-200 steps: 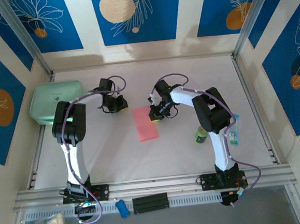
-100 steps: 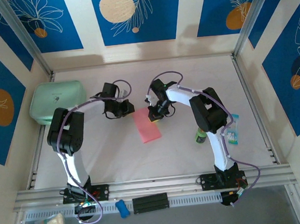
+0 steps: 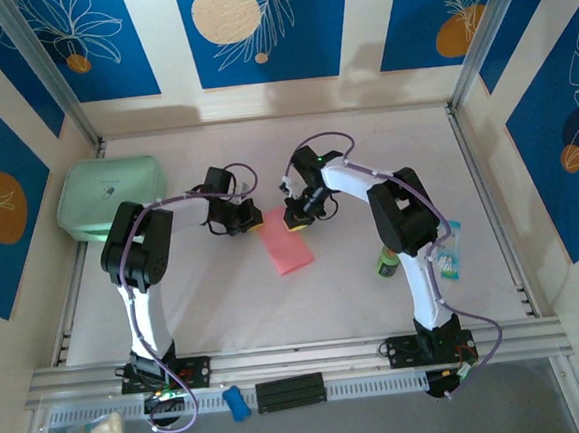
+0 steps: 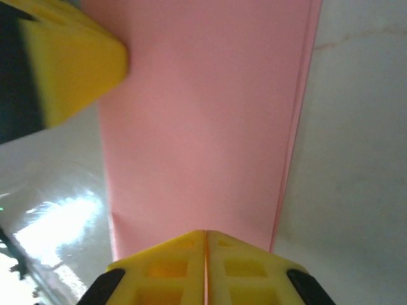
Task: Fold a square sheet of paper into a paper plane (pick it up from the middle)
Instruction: First fold in half a square sheet of paper at the center of the table.
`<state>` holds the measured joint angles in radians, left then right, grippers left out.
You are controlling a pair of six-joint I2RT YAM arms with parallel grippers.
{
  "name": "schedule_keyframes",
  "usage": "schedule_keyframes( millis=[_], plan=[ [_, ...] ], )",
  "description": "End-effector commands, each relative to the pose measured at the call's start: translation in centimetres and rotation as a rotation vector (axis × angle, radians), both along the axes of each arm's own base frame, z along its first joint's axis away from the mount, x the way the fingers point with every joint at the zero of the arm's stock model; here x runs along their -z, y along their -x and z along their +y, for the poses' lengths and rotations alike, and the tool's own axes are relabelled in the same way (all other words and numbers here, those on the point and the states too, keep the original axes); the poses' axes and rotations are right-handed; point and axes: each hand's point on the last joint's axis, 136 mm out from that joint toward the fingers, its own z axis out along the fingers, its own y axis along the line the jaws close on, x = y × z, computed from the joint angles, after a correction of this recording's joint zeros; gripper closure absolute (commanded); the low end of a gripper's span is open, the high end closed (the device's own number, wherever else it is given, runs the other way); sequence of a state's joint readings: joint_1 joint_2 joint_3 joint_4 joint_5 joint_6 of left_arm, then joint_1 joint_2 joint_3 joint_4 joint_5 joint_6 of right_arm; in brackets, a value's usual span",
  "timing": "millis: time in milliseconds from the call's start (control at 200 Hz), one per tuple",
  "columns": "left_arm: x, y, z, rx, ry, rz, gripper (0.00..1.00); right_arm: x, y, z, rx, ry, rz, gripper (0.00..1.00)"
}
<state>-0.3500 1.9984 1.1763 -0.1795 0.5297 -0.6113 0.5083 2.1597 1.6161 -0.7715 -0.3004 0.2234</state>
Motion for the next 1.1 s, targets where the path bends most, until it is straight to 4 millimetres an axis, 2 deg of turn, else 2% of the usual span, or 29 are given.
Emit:
schedule_keyframes(
  millis=[0,185,325,470,730,950,1096],
  plan=[
    [2.5,0.9,1.2,-0.048,-0.057,0.052,0.91,-5.4,0.3,1.8,0.13,-0.154,0.023,0.92],
    [3.2,1.1,1.5,-0.089,-0.062,0.069,0.91,-4.8,3.5,5.0,0.195,-0.186,0.102,1.0],
    [3.2,1.1,1.6,-0.096,-0.068,0.065,0.91,-3.0,3.8,6.4,0.24,-0.162,0.117,1.0],
    [3.2,1.3,1.7,-0.091,-0.069,0.068,0.91,-1.4,3.1,6.5,0.267,-0.138,0.129,1.0],
    [3.1,1.3,1.5,-0.085,-0.061,0.067,0.91,-0.1,2.4,7.3,0.247,-0.134,0.148,1.0],
    [3.3,1.3,1.7,-0.092,-0.072,0.071,0.91,1.2,3.3,7.1,0.221,-0.105,0.178,1.0],
    [3.4,1.2,1.8,-0.095,-0.079,0.071,0.92,2.3,5.0,6.4,0.197,-0.078,0.214,1.0]
  ],
)
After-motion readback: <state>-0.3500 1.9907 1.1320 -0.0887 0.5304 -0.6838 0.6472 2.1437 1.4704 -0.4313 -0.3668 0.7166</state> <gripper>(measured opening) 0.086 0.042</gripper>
